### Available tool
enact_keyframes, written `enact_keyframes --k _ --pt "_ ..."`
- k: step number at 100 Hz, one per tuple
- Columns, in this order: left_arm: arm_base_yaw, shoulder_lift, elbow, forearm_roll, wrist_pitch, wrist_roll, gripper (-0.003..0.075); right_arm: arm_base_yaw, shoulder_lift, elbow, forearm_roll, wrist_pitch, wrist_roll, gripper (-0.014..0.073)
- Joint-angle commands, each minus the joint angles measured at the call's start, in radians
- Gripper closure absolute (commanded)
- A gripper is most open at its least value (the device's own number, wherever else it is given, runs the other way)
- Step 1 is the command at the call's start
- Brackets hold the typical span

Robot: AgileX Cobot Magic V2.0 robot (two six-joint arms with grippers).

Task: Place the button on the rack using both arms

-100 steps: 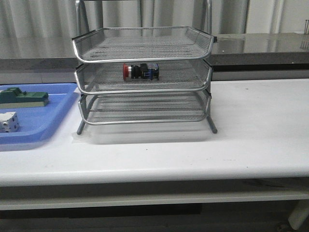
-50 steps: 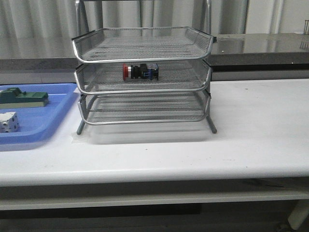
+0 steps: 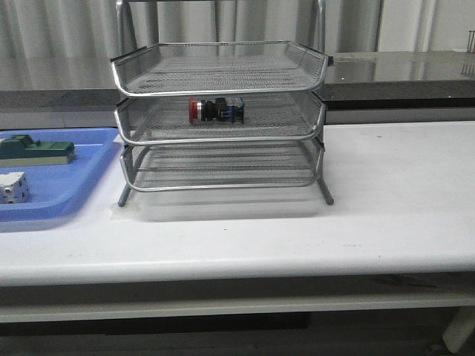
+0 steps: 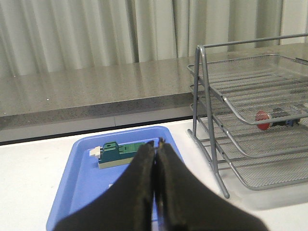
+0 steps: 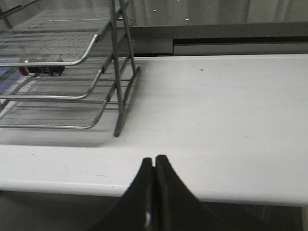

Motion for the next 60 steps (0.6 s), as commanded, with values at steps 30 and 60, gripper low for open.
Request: enact_keyframes --k 30,60 --pt "0.002 0.009 -0.026 -0.012 -0.076 -0.010 0.0741 -0.039 -0.237 0.126 -0.049 -0.102 -0.010 0.0651" --pt "0.002 0.009 -0.026 -0.012 -0.076 -0.010 0.0741 -0.039 -0.238 0.203 -0.049 -0.159 -0.010 0.0651"
